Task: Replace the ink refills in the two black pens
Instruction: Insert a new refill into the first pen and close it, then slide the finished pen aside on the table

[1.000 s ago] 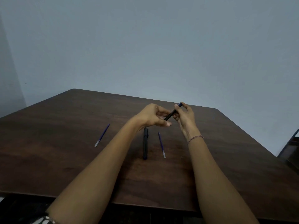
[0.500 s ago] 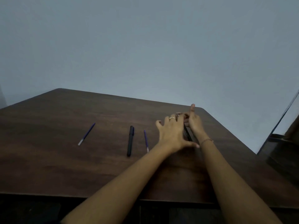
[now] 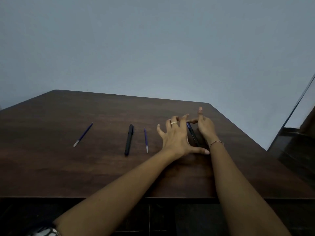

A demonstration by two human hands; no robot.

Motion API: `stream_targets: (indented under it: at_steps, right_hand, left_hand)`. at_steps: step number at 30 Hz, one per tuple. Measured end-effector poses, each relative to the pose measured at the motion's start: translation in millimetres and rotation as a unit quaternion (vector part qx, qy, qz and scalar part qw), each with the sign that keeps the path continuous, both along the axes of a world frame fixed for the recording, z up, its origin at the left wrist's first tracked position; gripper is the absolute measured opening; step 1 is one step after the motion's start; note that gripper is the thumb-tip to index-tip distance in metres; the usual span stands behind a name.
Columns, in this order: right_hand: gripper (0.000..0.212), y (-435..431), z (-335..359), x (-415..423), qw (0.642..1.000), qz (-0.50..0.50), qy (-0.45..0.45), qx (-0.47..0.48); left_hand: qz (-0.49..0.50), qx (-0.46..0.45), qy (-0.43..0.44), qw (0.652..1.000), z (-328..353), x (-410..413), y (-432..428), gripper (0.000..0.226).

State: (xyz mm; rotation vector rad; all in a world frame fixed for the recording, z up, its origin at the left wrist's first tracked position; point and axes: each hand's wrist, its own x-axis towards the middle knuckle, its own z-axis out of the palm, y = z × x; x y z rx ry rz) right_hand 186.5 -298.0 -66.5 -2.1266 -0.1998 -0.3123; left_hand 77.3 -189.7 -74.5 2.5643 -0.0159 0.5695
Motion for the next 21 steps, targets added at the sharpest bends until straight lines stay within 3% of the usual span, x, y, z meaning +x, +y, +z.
stream_targets:
  at_steps: [7,13,21]
  right_hand:
    - [0.073,-0.7,-1.0,5.3,0.999,-0.003,0.006,-0.051]
    - [0.081,1.5,1.0,8.1,0.986,-0.062,0.07,-0.136]
    - [0.079,2.3,-1.0,9.6,0.98,-0.067,0.087,-0.168]
  left_hand:
    - [-0.005,-0.001,0.011,1.0,-3.6,2.2,2.2,0.133]
    - [-0.022,0.001,0.034,0.999,-3.9,2.2,1.2,0.131]
    - [-0.03,0.004,0.064,0.997,-1.7,1.8,0.9,0.129]
